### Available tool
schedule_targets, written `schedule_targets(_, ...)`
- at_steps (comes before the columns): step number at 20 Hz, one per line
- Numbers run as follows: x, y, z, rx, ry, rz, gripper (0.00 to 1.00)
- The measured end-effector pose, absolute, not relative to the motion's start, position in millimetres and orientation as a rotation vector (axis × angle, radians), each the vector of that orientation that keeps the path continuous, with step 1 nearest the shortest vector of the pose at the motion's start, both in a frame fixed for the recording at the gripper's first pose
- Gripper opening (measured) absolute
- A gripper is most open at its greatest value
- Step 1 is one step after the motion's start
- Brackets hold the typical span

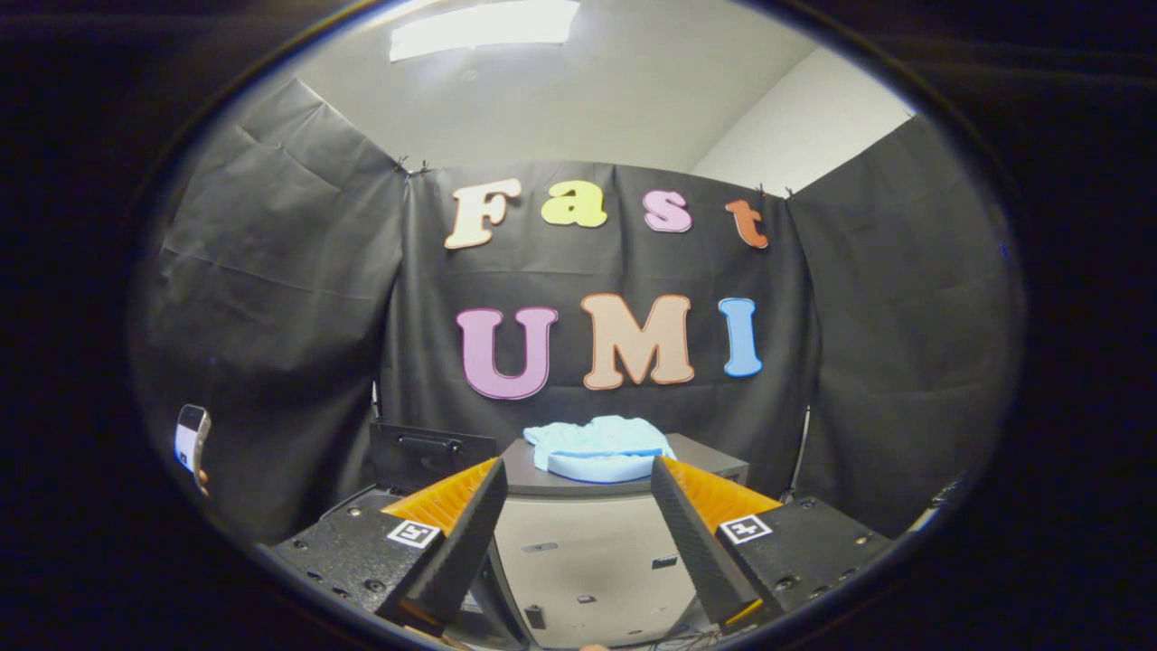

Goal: Put the clothes into the washing machine and then close the washing machine lid.

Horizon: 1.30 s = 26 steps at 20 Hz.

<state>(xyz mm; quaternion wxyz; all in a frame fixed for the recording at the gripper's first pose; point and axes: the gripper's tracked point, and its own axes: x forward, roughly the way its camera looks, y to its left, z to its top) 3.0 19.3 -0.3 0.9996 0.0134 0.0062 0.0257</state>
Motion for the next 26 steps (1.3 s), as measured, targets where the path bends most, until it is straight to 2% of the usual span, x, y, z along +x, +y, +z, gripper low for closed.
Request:
schedule_targets(19,6,21,-1,0.019,0.012,0.063,0.96)
schedule_targets(26,61,13,-3,0.010,0.020,0.065,0.97)
